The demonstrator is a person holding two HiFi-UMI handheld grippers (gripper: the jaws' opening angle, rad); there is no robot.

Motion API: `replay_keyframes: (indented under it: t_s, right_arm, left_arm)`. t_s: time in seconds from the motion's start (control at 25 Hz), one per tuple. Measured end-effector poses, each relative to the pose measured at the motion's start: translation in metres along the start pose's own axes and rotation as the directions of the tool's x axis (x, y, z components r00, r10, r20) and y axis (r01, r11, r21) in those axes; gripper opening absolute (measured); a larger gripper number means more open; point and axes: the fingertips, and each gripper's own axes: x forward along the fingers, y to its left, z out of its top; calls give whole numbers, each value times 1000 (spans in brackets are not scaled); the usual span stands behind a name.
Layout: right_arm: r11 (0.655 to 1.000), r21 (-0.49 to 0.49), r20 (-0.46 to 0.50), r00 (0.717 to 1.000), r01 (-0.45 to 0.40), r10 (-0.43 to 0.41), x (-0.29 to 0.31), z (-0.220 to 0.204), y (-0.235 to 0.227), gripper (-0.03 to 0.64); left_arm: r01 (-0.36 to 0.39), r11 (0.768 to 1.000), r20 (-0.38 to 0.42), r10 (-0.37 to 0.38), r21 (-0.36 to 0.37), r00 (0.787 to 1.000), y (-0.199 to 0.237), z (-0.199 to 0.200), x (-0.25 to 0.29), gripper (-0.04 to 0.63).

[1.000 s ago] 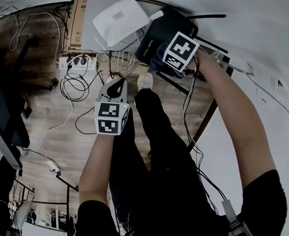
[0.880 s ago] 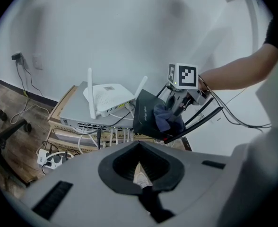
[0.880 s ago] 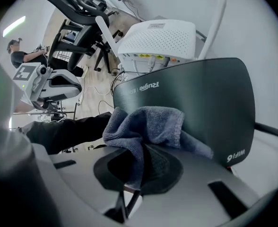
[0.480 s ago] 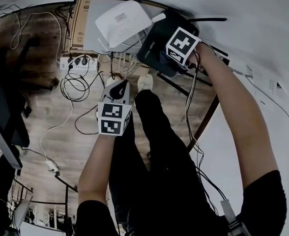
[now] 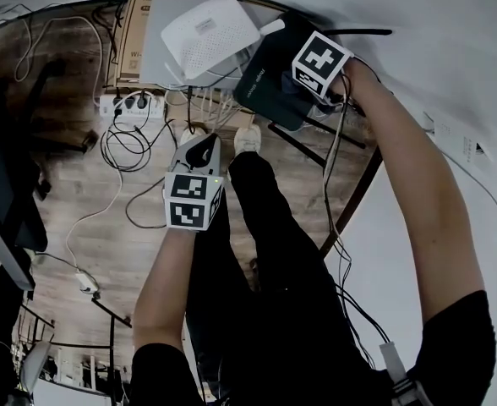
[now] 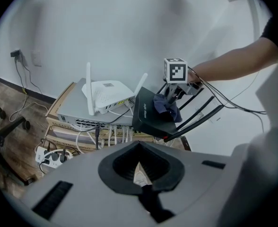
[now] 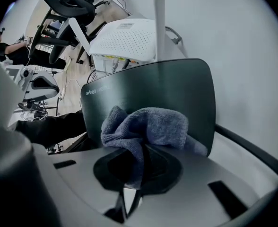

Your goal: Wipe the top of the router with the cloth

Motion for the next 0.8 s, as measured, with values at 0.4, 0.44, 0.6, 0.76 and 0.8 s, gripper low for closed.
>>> replay_keyframes:
  t_s: [0.4,0.44,0.6,0.76,0.8]
  right_arm:
    - [1000,10,4,1000,14,-14,-5,1,-19,15]
    - [1000,16,12,1000,21,-21,-5,1,-22,15]
    - [998,46,26,999,46,-47,-8,1,-33,15]
    - [997,29,42,997,66,-67,-9,3,-41,15]
    - [997,33,49,996,68,-70,-9,4,-43,15]
  left_arm:
    - [17,1000,11,-17,0,1000,-4,10,9,-3]
    - [22,1000,10,-22,2,1000,-4,11,10,-3]
    - [24,1000,0,-24,7,1000,-5,10,15,-3]
    - [23,1000,-1,-23,-13,1000,-4,14,20,-3]
    - [24,1000,-1,-24,-18,1000,-4,16,21,-3]
